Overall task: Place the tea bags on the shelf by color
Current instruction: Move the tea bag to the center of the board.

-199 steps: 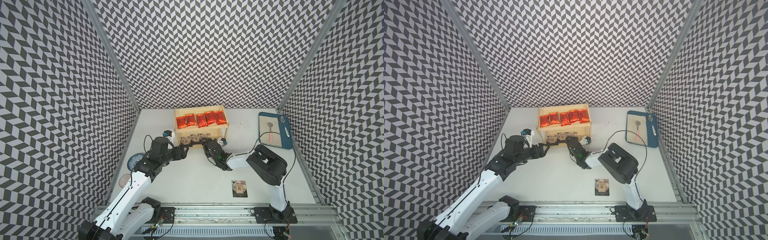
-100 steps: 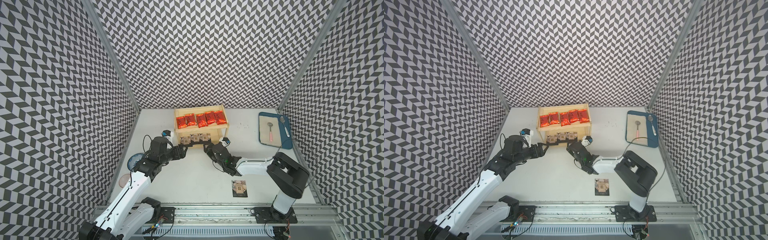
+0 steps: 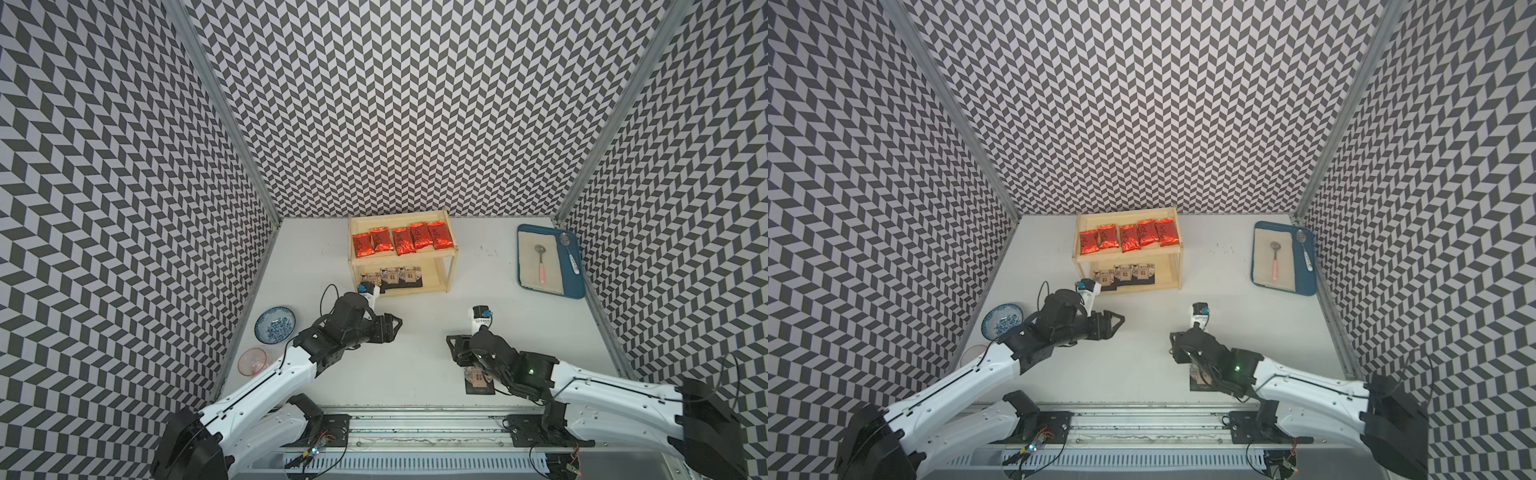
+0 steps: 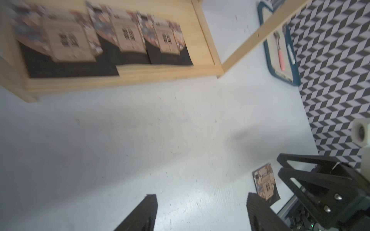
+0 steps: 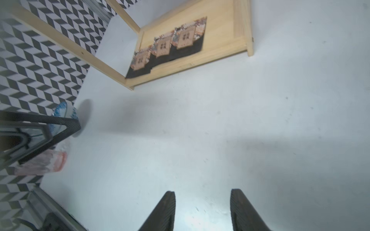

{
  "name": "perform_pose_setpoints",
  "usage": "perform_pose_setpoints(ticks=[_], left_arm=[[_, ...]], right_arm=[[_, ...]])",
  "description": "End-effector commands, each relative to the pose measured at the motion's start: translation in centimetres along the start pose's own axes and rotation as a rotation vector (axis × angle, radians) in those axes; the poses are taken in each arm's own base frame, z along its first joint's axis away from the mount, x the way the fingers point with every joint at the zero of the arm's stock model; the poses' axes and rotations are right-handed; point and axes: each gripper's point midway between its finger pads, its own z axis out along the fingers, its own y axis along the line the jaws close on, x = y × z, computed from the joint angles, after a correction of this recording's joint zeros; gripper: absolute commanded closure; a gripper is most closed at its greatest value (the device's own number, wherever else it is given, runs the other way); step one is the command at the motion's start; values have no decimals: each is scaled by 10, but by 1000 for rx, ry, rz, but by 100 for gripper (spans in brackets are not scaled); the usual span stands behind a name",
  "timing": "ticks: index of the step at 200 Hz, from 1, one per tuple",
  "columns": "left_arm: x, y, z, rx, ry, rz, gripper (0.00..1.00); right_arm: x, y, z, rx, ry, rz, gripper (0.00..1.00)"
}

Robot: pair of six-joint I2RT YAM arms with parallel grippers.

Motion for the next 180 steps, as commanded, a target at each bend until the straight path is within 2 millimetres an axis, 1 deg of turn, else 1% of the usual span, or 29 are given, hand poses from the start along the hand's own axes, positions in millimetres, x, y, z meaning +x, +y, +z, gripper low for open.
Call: perform_pose_setpoints(ticks=[1,27,36,39,49,66,83,116,137,171,177,180], left_arm=[[-7,-26,6,84,-27,19,24],[-1,-33,12,137,-12,32,22],[1,-35,12,150,-7,33,22],[1,-35,12,154,-7,34,22],[1,-37,11,163,-8,38,22],[3,-33,12,155,-9,44,21],[5,-28,14,133,-2,49,21],[10,-24,17,120,13,48,21],[8,-21,16,110,6,46,21],[7,-18,15,103,-2,42,21],[7,-17,15,98,-3,40,20],[8,-15,15,90,0,38,21]], right_arm=[[20,-23,-15,7,47,-3,47],[35,-38,-20,-24,48,89,46],[36,-37,-21,-41,48,117,46],[47,-47,-18,-22,66,115,46],[55,-51,-16,-27,84,127,46],[67,-55,-12,-32,121,141,48],[74,-61,-12,-1,145,157,49],[68,-69,-19,45,121,166,49],[67,-71,-22,56,119,173,49],[66,-69,-26,74,145,143,55],[68,-74,-26,97,156,126,56],[61,-67,-29,89,147,126,56]])
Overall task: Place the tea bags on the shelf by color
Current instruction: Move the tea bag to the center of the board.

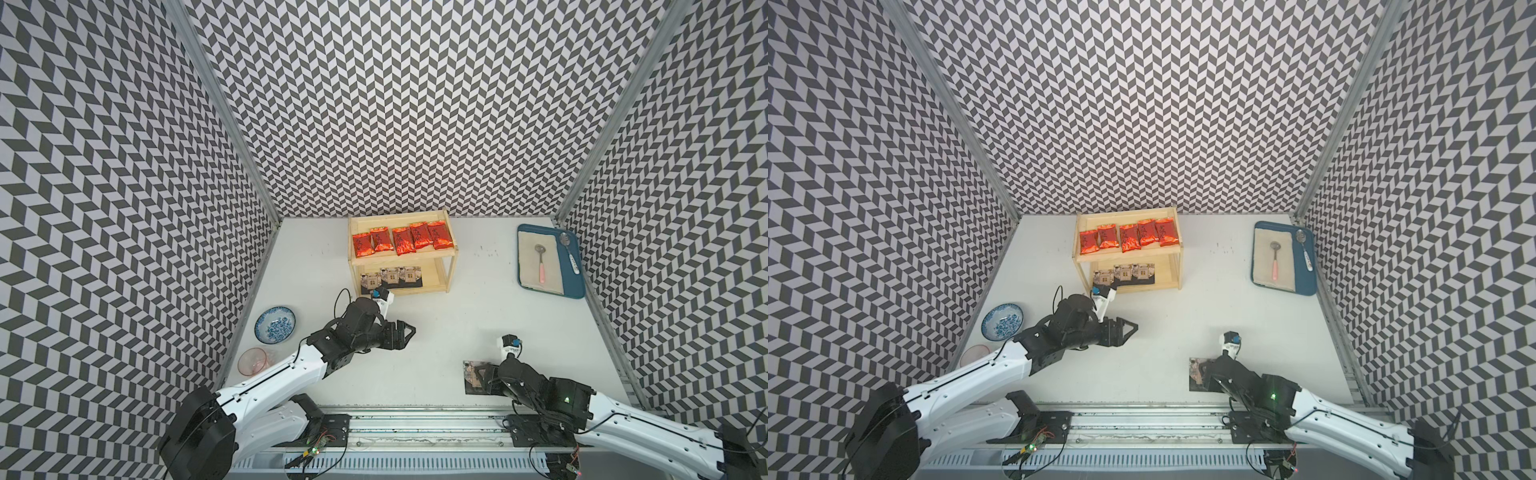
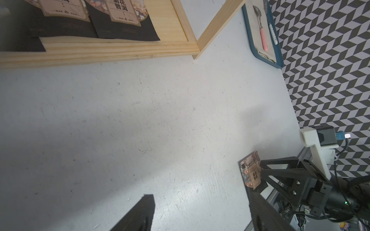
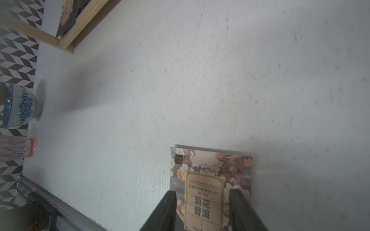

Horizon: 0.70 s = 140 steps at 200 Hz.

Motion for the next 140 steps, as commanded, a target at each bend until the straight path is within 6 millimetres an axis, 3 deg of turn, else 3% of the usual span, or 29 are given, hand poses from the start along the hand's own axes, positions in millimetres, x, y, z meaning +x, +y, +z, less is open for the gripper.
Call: perform_pose_setpoints(ticks=[1,19,77,101,114,117,140], left_arm=[[-3,6,-2,-17,-19,16,21],[-5,10,-3,-35,-18,6,21],[-5,14,-4,-27,-17,-12,21],[-4,15,-4,-31,-18,-13,21],[-5,16,-4,-32,-20,-16,21],[-5,16,-4,-33,-21,-17,21],[-6,16,-6,-37,-26,-18,21]], right_arm=[[-10,7,-10,24,-9,-29,56],[-14,8,-15,69,6,-63,56],[15,6,-8,36,116,-15,60],[18,10,-7,18,111,-13,61],[20,16,-3,-13,117,-4,61],[28,6,2,6,132,-8,62],[36,10,15,-27,149,-3,63]])
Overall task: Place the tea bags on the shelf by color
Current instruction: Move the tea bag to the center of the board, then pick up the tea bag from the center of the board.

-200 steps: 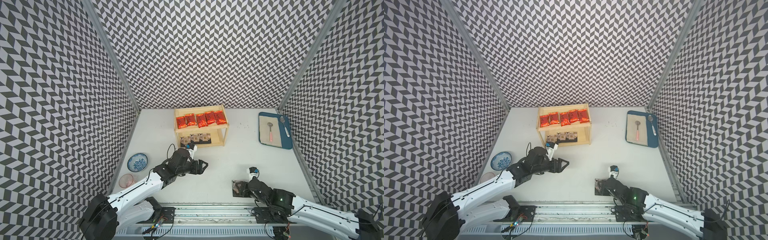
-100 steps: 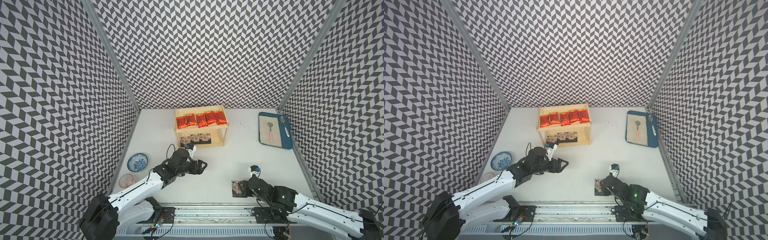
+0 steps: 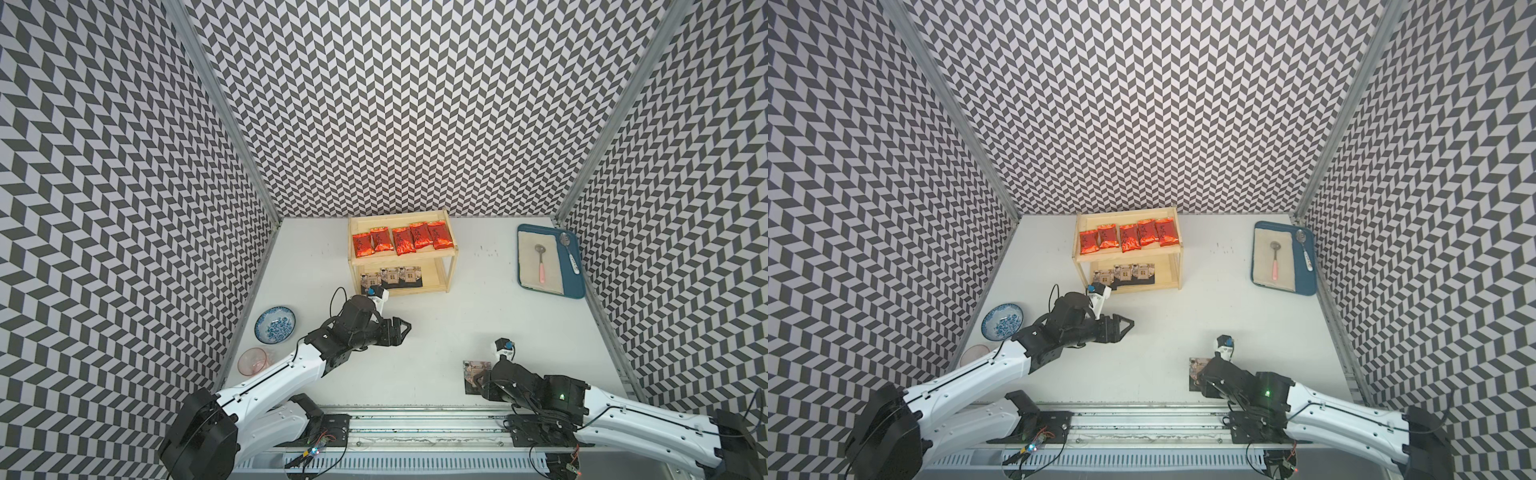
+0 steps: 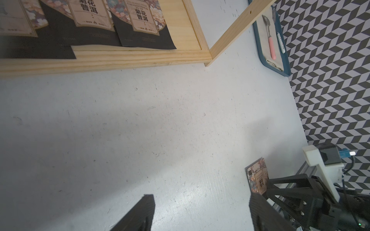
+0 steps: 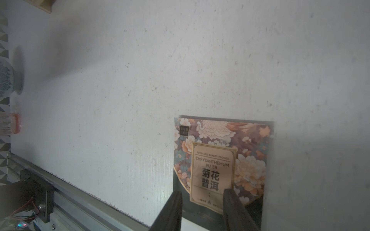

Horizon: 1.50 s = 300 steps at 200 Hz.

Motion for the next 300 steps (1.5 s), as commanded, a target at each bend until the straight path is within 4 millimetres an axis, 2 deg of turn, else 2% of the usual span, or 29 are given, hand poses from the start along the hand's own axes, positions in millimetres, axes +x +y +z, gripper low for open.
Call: perform_pose_setpoints(ticks=[1,86,102,116,136,169,229,300], left_arm=[[1,3,-4,-4,-6,7,21],[12,-10,2,95,36,18,24],[16,-12,6,107,54,17,26],[19,-13,12,128,72,12,29],[27,-17,23,164,111,3,35],[40,-18,42,186,174,-4,42],[56,-27,69,211,238,3,46],[75,-36,91,246,318,11,52]], right_arm=[[7,7,13,-49,17,17,63],[-16,61,39,-170,-69,-99,65],[-20,70,45,-180,-72,-120,65],[-20,70,49,-184,-56,-129,65],[-27,77,49,-223,-70,-117,66],[-30,68,45,-257,-88,-94,67],[-26,46,42,-283,-101,-60,70],[-24,35,43,-296,-106,-37,72]])
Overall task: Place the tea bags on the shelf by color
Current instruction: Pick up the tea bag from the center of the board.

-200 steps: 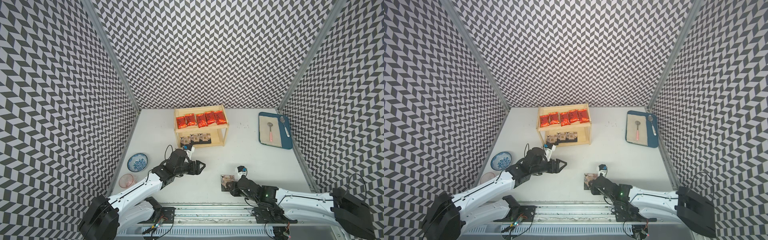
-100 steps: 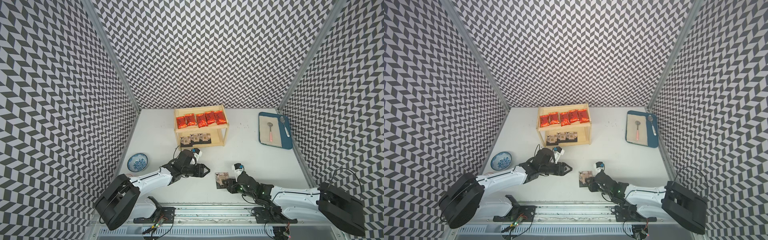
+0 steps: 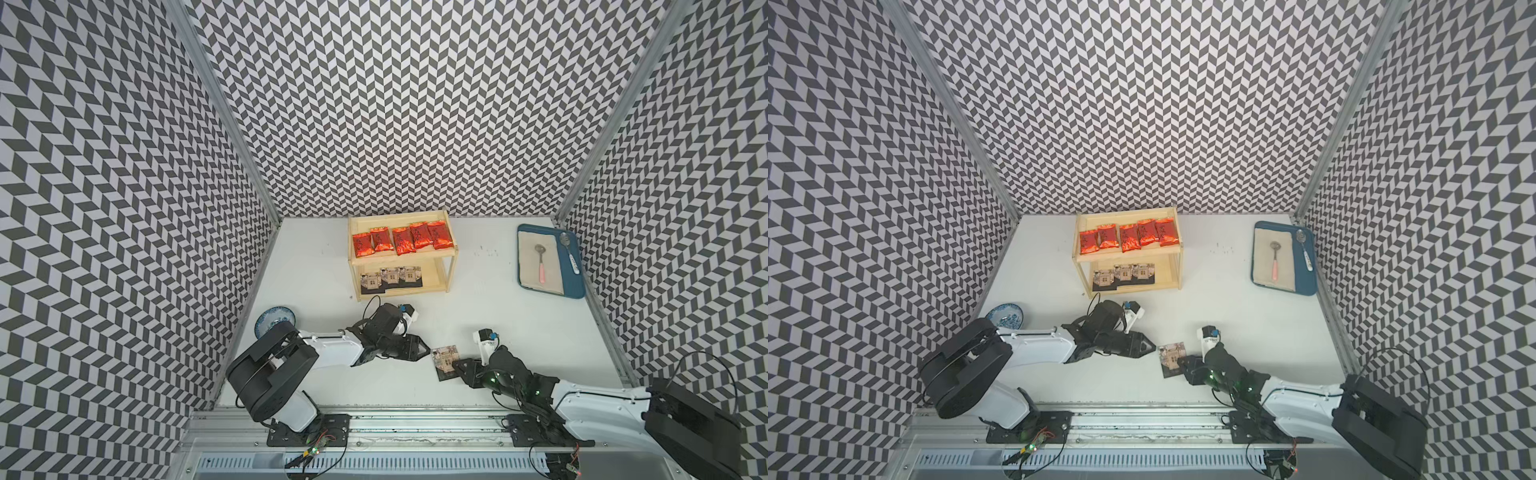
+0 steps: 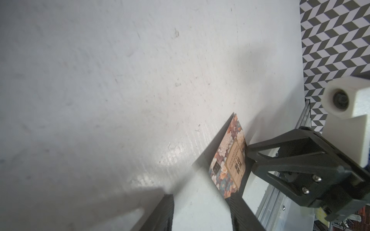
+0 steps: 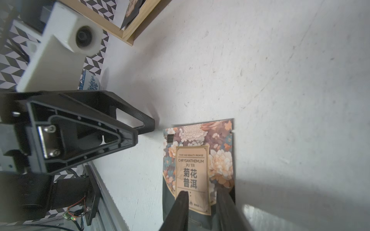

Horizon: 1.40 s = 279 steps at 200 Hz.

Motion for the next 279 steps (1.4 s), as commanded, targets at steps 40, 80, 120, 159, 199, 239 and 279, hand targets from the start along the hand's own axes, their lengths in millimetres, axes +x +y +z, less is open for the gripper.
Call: perform_pose_setpoints(ticks=[40,80,120,159,199,239,279], left_arm=[[-4,-17,18,69,24,47,58],[-1,-19,29,85,52,51,69],[-1,-22,31,98,61,54,79],[-1,-24,33,110,69,60,92],[-3,-24,32,94,66,66,100],[-12,-28,18,62,24,86,100],[-28,-31,-6,38,-56,93,100]], right_arm=[[10,-18,-2,25,27,4,74],[9,-17,-1,22,27,7,74],[9,-17,-1,20,28,15,75],[9,-18,-1,24,26,21,76],[6,-18,-3,30,16,19,76],[-24,-9,-12,40,-79,-5,58],[-77,5,-41,57,-314,-14,46]])
